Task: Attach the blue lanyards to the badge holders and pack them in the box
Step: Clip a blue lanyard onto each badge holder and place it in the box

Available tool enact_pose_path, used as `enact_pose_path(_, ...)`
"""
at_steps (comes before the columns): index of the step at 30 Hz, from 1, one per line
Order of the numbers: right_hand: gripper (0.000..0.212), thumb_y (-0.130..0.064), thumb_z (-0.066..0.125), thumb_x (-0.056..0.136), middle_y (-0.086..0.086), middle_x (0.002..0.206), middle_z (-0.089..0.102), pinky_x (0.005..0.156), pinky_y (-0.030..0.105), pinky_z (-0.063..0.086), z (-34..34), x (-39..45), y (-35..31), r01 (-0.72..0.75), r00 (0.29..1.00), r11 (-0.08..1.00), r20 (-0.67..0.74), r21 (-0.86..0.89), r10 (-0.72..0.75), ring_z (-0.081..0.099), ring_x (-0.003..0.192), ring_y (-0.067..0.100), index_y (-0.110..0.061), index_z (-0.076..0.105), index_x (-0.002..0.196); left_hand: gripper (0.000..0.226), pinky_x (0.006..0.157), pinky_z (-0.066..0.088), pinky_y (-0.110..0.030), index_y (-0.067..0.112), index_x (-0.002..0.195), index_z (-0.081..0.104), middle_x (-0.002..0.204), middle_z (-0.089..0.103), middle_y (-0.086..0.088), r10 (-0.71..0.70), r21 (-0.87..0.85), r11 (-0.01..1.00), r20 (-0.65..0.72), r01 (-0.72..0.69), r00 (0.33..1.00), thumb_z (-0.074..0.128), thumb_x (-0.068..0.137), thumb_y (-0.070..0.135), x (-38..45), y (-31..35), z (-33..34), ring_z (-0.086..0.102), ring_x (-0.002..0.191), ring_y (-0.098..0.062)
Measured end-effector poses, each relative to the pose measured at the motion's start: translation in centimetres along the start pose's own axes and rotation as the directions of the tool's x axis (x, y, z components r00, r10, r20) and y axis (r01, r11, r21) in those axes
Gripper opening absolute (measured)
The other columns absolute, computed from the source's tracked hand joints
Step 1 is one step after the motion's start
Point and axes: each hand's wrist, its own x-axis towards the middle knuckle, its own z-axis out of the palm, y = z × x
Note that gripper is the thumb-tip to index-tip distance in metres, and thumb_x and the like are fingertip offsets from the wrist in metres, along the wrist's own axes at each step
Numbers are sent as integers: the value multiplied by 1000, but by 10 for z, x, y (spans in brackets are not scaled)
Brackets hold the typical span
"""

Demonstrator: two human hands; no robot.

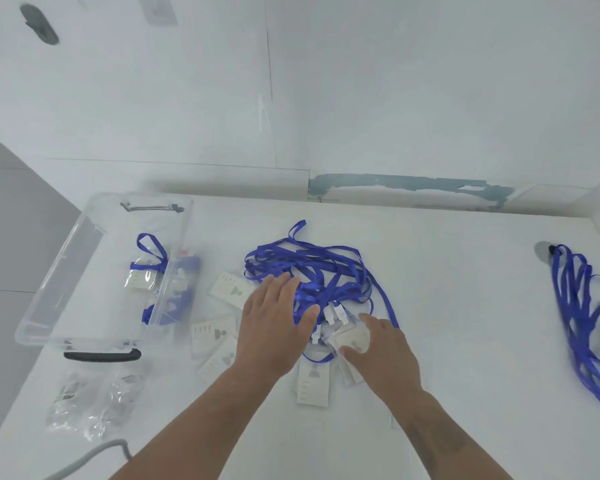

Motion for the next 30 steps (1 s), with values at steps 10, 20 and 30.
enact_pose_path(10,57,-42,71,79,-13,107,52,77,24,44,23,23,16,0,999,1000,-34,-9,0,48,103,10,-37,45,130,65,121,5,-33,28,155,20,163,16,9,-49,81,996,139,38,989,30,99,58,0,-10,48,6,151,-14)
enact_pose_path(20,11,-15,68,90,5,80,70,72,30,56,-27,27,11,-310,950,354,274,882,148,70,70,19,-11,59,94,40,92,49,-28,34,120,55,109,61,21,-210,-316,915,160,252,964,58,87,58,14,3,28,58,101,-4)
enact_pose_path(30,19,-18,60,94,-2,112,71,80,27,52,-43,13,-18,-202,977,384,159,901,142,69,101,14,-22,67,111,13,75,60,-30,11,105,71,93,78,-6,-176,-789,291,512,541,841,66,93,15,34,10,-17,75,81,-20)
